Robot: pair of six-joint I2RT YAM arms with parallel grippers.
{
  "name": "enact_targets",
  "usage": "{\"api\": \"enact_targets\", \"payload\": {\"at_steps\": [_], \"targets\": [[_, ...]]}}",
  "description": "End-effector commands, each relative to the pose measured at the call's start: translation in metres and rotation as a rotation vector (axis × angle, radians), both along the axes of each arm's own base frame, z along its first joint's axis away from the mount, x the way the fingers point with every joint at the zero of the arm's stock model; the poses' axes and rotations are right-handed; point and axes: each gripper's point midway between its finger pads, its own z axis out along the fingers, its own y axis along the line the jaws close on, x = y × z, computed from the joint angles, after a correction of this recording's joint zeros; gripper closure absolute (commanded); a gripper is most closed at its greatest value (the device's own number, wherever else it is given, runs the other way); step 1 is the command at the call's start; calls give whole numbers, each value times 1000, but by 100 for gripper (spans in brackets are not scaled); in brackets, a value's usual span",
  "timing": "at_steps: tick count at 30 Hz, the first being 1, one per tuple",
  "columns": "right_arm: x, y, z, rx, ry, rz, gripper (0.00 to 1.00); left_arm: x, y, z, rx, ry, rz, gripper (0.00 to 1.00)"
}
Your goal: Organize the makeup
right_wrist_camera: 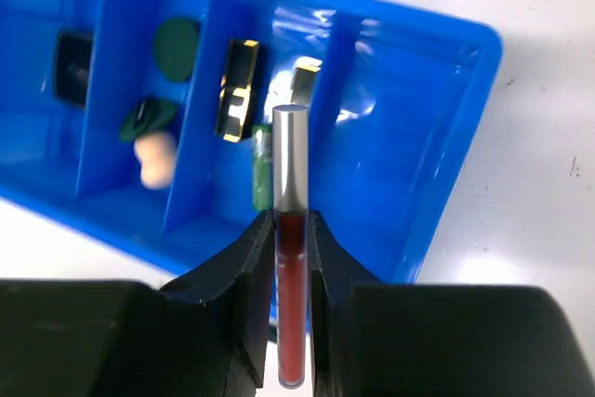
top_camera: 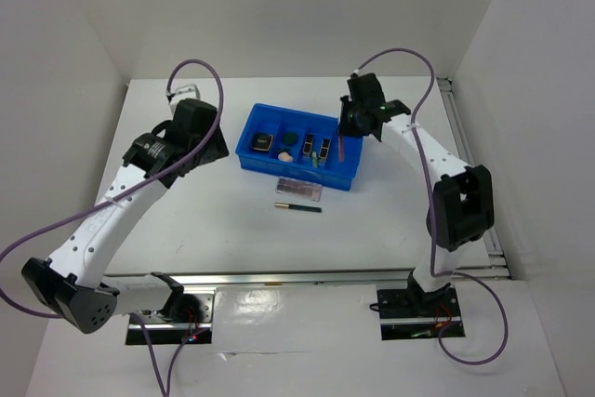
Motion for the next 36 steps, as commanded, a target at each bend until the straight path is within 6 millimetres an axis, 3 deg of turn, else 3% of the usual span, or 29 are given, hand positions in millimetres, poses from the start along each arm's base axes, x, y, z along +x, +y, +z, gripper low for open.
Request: {"api": "enact_targets", "payload": {"at_steps": [1,4,6,9,10,12,14,16,20,22,23,25,27,28,30,32,36], "targets": [[24,9,1,113,20,-28,88,-9,-44,-30,-65,99,-278,32],[34,0,-10,104,44,-54,88,-33,-85,-73,-86,251,-476,33],[39,-4,-21,98,60,-66,87,-41,-98,-94,-63,311,-527,33],[48,-6,-25,107,53,-81,72,-55,-116,-110,-33,353,-608,33],[50,-5,-21,111,43,-80,57,-54,-116,-117,-7,365,-611,33],[53,-4,-15,116,29,-80,49,-53,-116,-123,23,378,-620,32],[55,-4,-11,113,18,-73,45,-51,-116,-128,60,389,-655,32],[55,-4,5,125,-14,-71,44,-43,-120,-127,79,366,-686,32],[56,-18,37,98,-84,-99,44,-40,-146,-131,151,324,-874,33],[52,-33,57,77,-123,-144,44,-43,-163,-142,196,336,-937,34],[45,-50,64,62,-132,-169,44,-42,-174,-140,222,314,-972,36],[37,-67,69,60,-133,-198,44,-39,-187,-154,254,336,-995,36],[24,-89,60,46,-99,-240,44,-29,-197,-155,284,316,-1011,36],[17,-96,71,52,-123,-252,44,-28,-201,-159,308,318,-1022,36],[5,-114,61,42,-96,-289,44,-23,-206,-175,349,339,-1027,36],[-7,-132,65,49,-94,-322,44,-20,-212,-182,370,343,-1037,36],[-20,-153,67,58,-94,-354,44,-13,-221,-189,398,327,-1061,35]]}}
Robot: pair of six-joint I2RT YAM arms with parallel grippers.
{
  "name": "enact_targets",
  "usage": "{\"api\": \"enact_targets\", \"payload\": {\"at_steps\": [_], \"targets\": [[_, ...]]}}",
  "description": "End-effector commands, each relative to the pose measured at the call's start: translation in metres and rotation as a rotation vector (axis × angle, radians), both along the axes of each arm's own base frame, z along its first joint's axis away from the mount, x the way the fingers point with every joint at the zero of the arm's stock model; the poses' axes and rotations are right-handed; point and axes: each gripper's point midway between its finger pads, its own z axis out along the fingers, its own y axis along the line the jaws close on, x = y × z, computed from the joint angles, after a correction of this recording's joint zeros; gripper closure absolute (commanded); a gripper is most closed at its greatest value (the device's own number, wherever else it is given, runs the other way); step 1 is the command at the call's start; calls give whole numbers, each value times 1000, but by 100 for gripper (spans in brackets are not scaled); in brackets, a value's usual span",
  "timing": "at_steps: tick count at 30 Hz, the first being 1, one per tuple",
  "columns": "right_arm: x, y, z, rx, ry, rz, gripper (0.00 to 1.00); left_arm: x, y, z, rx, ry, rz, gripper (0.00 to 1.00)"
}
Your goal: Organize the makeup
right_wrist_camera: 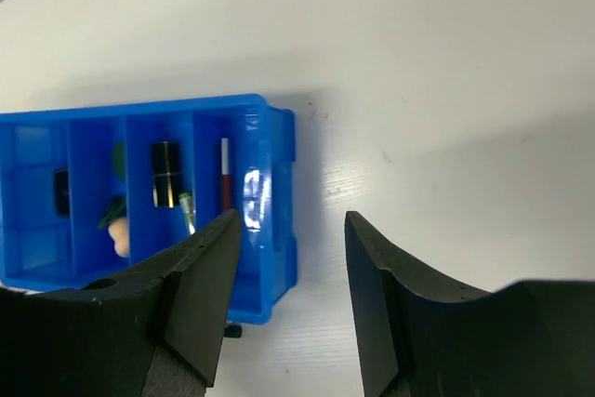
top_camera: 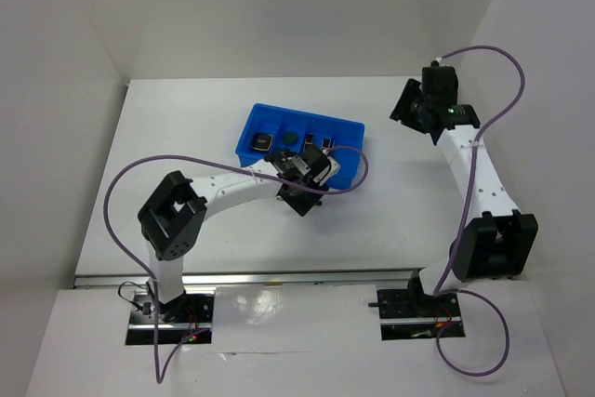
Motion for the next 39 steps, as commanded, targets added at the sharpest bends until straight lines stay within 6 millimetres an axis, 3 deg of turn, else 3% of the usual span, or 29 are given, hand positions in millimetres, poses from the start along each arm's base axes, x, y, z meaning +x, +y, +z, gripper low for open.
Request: {"api": "enact_targets", "payload": {"at_steps": [1,6,13,18,24,35,39], "targets": [[-18,-12,-5,-4,34,-7,44,19,-12,9,-9,-82,-30,35],[-21,-24,-5,-6,33,-15,44,36,-15,-7,39,-127,-35,35],[-23,-23,-5,0,33,-7,44,48,-17,-20,68,-164,-46,41],[-24,-21,-5,7,33,2,44,36,-18,-38,66,-98,-74,45],[-24,-21,-5,7,33,2,44,18,-20,-45,27,-29,-101,62],[-22,-21,-3,7,24,2,44,-14,-16,-53,9,113,-163,67],[-22,-21,-3,7,24,2,44,-30,-11,-53,-2,172,-181,60]]}}
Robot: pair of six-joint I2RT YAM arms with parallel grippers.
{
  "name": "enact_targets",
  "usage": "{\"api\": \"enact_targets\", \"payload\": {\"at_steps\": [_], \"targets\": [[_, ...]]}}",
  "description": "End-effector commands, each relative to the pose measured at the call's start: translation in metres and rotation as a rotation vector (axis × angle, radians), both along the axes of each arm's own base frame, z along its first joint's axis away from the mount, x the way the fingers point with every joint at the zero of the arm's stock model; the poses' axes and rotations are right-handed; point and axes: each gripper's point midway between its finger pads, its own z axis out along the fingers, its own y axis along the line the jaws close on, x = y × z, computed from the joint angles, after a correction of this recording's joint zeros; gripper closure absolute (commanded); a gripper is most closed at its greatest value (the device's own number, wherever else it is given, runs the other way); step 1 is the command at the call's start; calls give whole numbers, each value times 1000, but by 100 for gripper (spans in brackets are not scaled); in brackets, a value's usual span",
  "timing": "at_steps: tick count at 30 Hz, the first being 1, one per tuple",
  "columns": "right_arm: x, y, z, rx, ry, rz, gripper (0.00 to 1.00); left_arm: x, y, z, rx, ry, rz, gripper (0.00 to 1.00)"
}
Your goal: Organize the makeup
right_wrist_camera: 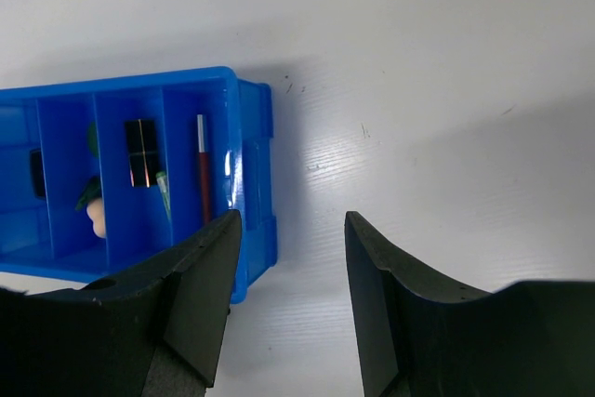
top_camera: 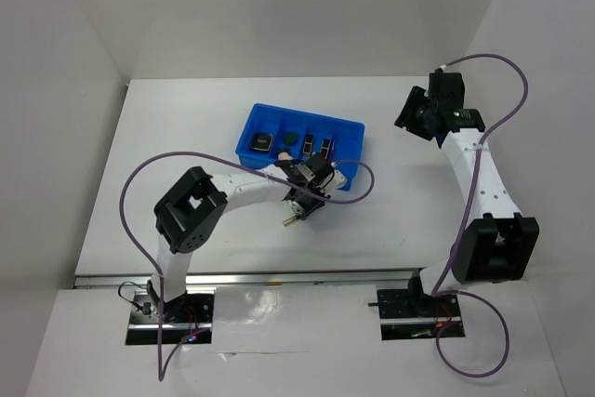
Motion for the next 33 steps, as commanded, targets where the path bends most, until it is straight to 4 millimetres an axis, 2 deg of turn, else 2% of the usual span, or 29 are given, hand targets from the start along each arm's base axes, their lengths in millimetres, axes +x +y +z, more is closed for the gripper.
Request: {"api": "enact_targets", "payload": {"at_steps": [1,2,4,5,7,8,9,10,12,13,16,17,18,20,21,22,23,26,27,29,30,31,32,33], "targets": [[-5,-2,14,-7,-38,5,44,-36,15,-10,24,132,-46,60],[-5,-2,14,-7,-38,5,44,-39,15,-6,17,141,-50,62],[-5,-2,14,-7,-38,5,44,-46,21,-13,31,165,-52,66],[-5,-2,14,-7,-38,5,44,-46,21,-13,31,165,-52,75],[-5,-2,14,-7,-38,5,44,-51,23,-13,38,187,-45,86],[-5,-2,14,-7,-38,5,44,-52,24,-10,36,190,-35,91],[-5,-2,14,-7,-38,5,44,-52,19,-2,19,174,-46,100],[-5,-2,14,-7,-38,5,44,-53,20,3,16,176,-36,100],[-3,-2,17,-7,-47,5,44,-58,18,18,2,168,-39,100],[-3,-2,17,-7,-47,5,44,-61,11,37,-36,151,-56,100],[-3,-4,17,-13,-47,-4,44,-69,5,73,-90,178,-80,100],[-5,-4,21,-14,-56,-4,44,-67,-5,97,-147,161,-96,100],[-5,-4,21,-14,-56,-4,44,-69,-6,106,-161,166,-102,100],[-4,-9,21,-21,-56,-21,44,-61,-11,125,-215,158,-79,100],[-4,-9,21,-21,-56,-21,44,-48,-17,140,-259,143,-57,100],[-4,-9,21,-21,-56,-21,44,-43,-20,144,-270,151,-41,100],[-4,-11,21,-26,-56,-28,44,-32,-31,152,-298,152,-23,100],[-7,-11,28,-26,-76,-28,44,-5,-38,156,-303,167,69,100],[-7,-11,28,-26,-76,-28,44,13,-50,163,-343,175,104,100],[-9,-14,27,-27,-76,-38,44,25,-57,164,-367,217,149,100],[-9,-15,27,-34,-75,-32,44,40,-67,185,-425,199,195,100],[-9,-16,27,-40,-75,-39,44,53,-67,184,-440,201,236,100],[-9,-16,27,-40,-75,-39,44,61,-71,173,-440,227,266,100],[-9,-16,27,-40,-75,-39,44,67,-73,174,-462,243,323,100]]}}
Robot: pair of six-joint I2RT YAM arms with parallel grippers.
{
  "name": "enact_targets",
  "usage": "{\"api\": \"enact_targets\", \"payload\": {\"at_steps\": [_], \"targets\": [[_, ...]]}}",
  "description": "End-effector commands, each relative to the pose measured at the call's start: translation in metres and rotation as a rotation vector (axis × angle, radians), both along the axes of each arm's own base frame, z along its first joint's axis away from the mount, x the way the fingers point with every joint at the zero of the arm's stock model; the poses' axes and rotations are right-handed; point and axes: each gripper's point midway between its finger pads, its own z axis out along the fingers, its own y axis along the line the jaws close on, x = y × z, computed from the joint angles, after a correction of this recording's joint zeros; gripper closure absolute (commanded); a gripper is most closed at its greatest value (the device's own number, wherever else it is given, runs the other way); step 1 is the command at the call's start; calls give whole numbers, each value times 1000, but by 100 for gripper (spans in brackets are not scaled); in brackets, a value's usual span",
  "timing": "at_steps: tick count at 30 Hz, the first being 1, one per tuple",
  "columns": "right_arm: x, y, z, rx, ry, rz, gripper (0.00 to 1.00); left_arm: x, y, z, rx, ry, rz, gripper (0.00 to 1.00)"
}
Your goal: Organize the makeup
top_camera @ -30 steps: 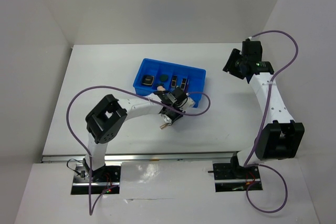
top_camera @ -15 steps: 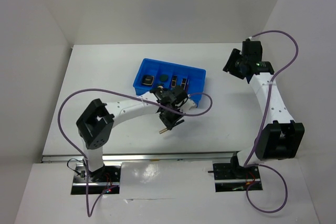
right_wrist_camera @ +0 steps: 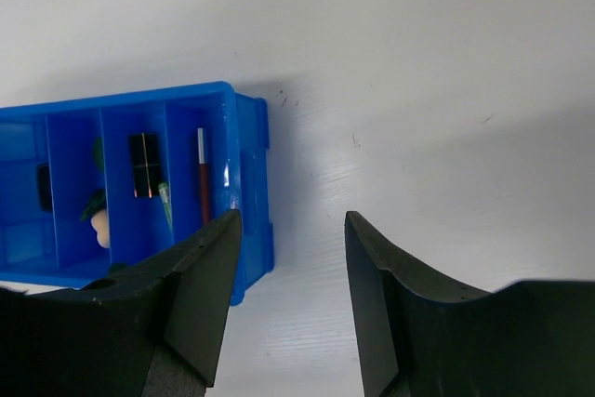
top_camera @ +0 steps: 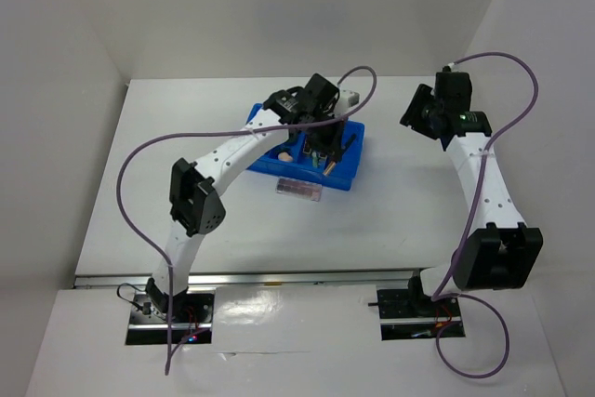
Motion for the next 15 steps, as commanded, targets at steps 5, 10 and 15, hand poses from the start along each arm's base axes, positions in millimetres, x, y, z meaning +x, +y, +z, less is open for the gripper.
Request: {"api": "enact_targets", "payload": {"at_steps": [5,10,15], "targets": [[-5,-10,12,-25,-33,-20,44,39,-10,-15,-133,182,315,100],[-6,-10,16,-25,-43,-20,44,59,-10,-16,-195,170,449,100],[-10,-8,14,-19,-35,-12,44,72,-19,-24,-212,191,492,100]]}}
